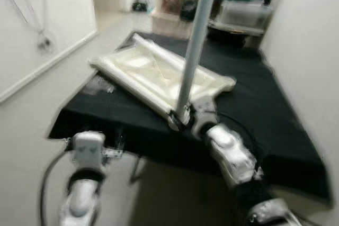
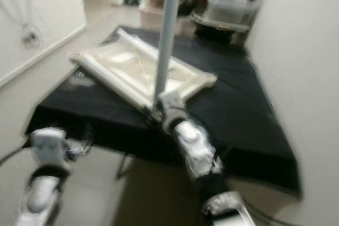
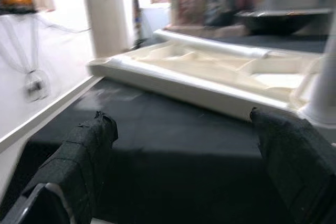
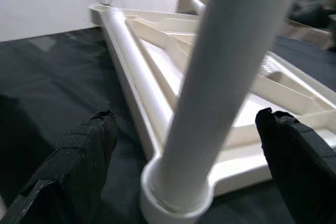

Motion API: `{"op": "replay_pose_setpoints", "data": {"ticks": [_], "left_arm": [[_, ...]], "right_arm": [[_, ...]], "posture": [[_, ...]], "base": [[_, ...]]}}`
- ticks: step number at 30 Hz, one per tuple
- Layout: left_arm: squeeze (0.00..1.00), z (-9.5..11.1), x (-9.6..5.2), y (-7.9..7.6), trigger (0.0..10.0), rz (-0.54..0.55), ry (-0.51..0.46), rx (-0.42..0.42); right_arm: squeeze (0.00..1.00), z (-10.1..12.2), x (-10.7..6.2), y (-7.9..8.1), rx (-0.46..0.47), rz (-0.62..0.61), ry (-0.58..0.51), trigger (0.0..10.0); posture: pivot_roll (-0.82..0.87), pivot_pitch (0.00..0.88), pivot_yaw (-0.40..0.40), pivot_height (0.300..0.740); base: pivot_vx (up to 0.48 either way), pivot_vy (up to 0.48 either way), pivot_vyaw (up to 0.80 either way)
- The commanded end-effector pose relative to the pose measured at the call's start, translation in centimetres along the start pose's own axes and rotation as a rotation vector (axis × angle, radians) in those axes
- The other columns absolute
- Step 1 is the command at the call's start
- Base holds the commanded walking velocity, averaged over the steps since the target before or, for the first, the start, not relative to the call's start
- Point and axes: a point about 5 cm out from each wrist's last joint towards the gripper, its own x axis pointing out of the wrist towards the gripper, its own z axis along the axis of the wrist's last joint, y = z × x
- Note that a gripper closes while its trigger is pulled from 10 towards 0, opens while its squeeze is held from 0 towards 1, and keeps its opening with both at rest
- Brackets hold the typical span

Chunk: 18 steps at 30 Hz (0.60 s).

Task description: Building children table

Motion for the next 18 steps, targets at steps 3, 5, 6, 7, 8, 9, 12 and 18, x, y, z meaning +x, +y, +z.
{"op": "replay_pose_setpoints", "data": {"ticks": [3,5,6,7,8,9,12,18], "left_arm": [[0.0,-0.1,0.1,0.0,10.0,-0.006,0.005,-0.005],[0.0,-0.2,0.1,-0.1,10.0,-0.013,0.004,-0.001],[0.0,-0.2,0.1,-0.1,10.0,-0.013,0.004,-0.001],[0.0,-0.1,0.1,-0.1,10.0,-0.017,0.003,0.001],[0.0,-0.1,0.1,-0.1,10.0,-0.017,0.003,0.001],[0.0,-0.1,0.1,-0.2,10.0,-0.021,0.002,0.003],[0.0,-0.1,0.1,-0.2,10.0,-0.025,-0.001,0.007],[0.0,-0.3,0.0,-0.3,10.0,-0.04,0.01,0.018]], "right_arm": [[0.0,-1.3,-0.3,-0.9,-0.044,0.036,0.086,10.0],[0.0,-2.0,-0.7,-1.5,-0.068,0.07,0.135,10.0],[0.0,-2.0,-0.7,-1.5,-0.068,0.07,0.135,10.0],[0.0,-2.2,-0.8,-1.7,-0.074,0.083,0.15,10.0],[0.0,-2.2,-0.8,-1.7,-0.074,0.083,0.15,10.0],[0.0,-3.0,-1.6,-2.8,-0.131,0.114,0.199,10.0],[0.0,-3.1,-1.9,-4.0,-0.12,0.083,0.208,10.0],[0.0,-3.2,-5.5,-7.9,-0.233,0.258,0.254,10.0]], "posture": [[0.1,0.0,-0.117,0.74],[0.1,0.0,-0.117,0.74],[0.1,0.0,-0.117,0.74],[0.1,0.0,-0.117,0.74],[0.1,0.0,-0.117,0.74],[0.1,0.0,-0.117,0.74],[0.1,0.0,-0.117,0.74],[0.09,0.0,-0.102,0.74]], "base": [[0.319,0.0,0.0],[0.384,0.0,0.0],[0.371,0.0,0.0],[0.371,0.0,0.0],[0.371,0.0,0.0],[0.0,0.0,0.0],[0.0,0.0,0.0],[0.0,0.0,0.0]]}}
